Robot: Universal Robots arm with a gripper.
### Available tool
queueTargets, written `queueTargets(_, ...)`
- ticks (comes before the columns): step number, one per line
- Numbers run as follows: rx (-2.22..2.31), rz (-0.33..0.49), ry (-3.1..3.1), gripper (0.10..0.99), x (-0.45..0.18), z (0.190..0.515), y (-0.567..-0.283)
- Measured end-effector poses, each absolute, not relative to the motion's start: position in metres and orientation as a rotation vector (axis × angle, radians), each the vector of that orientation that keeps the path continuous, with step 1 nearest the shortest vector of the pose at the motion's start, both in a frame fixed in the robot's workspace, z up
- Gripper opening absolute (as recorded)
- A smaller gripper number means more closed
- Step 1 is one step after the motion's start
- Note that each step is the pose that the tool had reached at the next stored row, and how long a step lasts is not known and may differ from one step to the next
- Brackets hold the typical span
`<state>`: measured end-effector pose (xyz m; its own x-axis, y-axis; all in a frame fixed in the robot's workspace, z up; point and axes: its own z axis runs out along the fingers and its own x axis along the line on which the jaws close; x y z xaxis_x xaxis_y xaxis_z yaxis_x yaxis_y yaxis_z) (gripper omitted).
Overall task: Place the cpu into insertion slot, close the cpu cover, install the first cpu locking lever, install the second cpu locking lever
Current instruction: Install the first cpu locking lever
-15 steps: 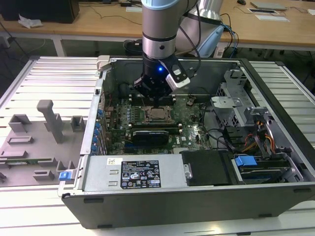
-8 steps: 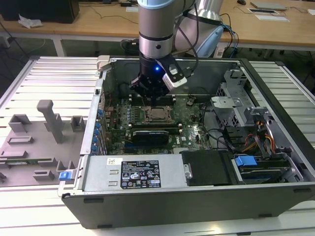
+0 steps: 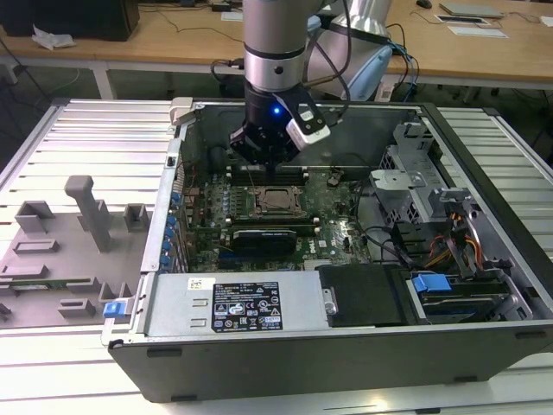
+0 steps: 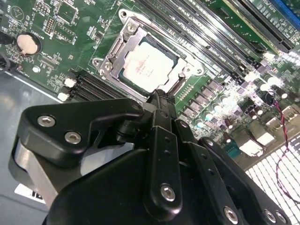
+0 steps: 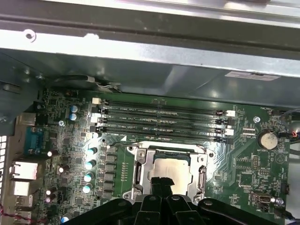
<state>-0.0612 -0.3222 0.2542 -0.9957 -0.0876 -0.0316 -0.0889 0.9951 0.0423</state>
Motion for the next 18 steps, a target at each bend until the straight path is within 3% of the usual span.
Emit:
queueTargets(16,-0.138,0.067,3.101,0.106,-0.107,0.254,-0.322)
queueTargets(18,-0.137,0.101,3.091,0.106,-0.111,0.254,-0.322)
